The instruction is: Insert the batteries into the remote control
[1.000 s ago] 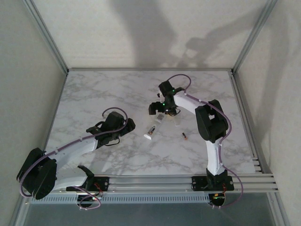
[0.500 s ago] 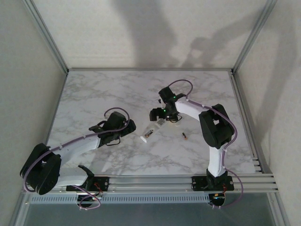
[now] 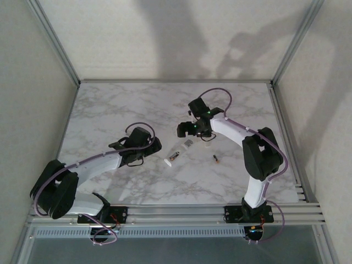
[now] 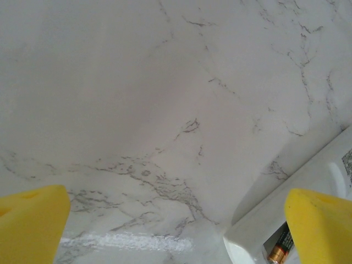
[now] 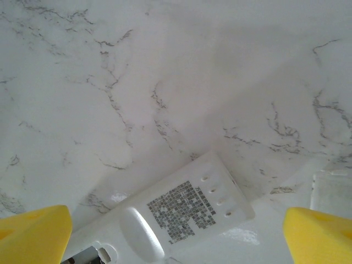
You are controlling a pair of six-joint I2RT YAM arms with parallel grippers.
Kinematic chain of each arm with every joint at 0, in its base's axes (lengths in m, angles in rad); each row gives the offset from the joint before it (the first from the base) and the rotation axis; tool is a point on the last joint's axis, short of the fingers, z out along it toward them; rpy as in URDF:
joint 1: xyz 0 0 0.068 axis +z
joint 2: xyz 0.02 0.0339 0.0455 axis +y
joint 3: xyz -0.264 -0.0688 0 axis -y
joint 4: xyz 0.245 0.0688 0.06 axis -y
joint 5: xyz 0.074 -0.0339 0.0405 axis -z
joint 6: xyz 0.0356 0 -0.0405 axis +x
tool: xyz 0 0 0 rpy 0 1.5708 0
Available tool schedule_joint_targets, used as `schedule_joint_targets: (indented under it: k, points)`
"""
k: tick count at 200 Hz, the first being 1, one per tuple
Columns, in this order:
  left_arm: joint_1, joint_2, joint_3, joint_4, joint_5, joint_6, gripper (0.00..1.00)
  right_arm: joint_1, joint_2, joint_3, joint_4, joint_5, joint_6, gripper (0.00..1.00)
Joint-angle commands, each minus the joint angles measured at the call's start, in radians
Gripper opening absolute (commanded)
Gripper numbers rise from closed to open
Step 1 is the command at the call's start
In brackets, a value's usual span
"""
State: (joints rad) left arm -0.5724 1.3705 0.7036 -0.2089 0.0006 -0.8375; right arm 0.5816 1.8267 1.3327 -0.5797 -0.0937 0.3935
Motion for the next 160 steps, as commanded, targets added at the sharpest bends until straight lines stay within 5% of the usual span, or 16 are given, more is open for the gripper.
schedule_joint_targets:
  k: [1, 81, 160]
  points:
    - [-0.003, 0.018, 0.039, -0.002, -0.007, 0.024, 0.99, 0.009, -0.045, -0.021, -0.031, 0.030, -0.001, 0.99]
    - [0.005, -0.024, 0.004, -0.004, -0.041, -0.012, 0.99, 0.058, -0.058, 0.020, -0.058, 0.046, -0.028, 0.99]
    - [0.017, -0.229, -0.130, -0.015, -0.094, -0.103, 0.99, 0.160, -0.011, 0.093, -0.081, 0.077, -0.090, 0.99]
